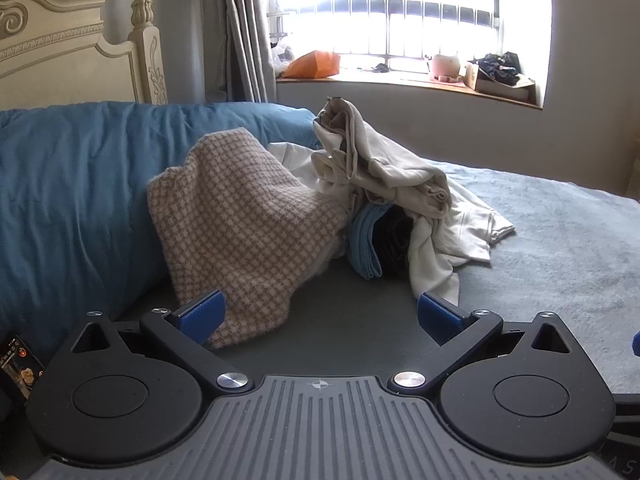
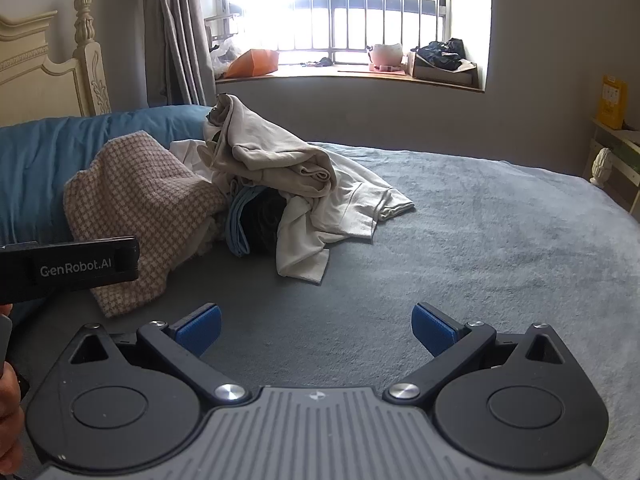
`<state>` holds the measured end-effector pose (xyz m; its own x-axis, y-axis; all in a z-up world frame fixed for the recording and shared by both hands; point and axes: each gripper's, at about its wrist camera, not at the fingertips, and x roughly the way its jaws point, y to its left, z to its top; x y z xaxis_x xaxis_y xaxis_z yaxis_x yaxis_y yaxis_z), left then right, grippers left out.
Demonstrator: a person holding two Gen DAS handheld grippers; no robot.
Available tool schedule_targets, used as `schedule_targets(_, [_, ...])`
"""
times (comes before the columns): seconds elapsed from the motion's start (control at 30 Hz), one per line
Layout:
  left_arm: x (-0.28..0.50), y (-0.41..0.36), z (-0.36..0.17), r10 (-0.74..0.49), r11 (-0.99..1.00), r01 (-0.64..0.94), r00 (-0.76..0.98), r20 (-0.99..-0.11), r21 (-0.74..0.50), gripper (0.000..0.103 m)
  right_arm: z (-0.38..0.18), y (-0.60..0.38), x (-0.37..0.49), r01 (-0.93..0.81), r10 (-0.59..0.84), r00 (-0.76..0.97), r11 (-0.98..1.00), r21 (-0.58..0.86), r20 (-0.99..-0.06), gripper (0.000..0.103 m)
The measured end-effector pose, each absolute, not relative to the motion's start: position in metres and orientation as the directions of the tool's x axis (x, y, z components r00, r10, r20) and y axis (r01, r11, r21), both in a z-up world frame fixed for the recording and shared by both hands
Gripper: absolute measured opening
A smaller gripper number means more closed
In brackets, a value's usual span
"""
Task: Fold clothes
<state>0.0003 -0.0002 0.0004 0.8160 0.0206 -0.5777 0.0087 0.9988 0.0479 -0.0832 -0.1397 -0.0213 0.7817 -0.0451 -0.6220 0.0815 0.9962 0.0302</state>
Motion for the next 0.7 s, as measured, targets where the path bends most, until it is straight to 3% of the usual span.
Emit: schedule_targets(0.7, [-0.007,-0.002,-0.007,-0.002,0.993,0.064,0.838,-0.545,0.095,0.103,-0.029,-0.141,-0.079,0.11,-0.077,0.761,0.994,0.011,-0.644,0.103])
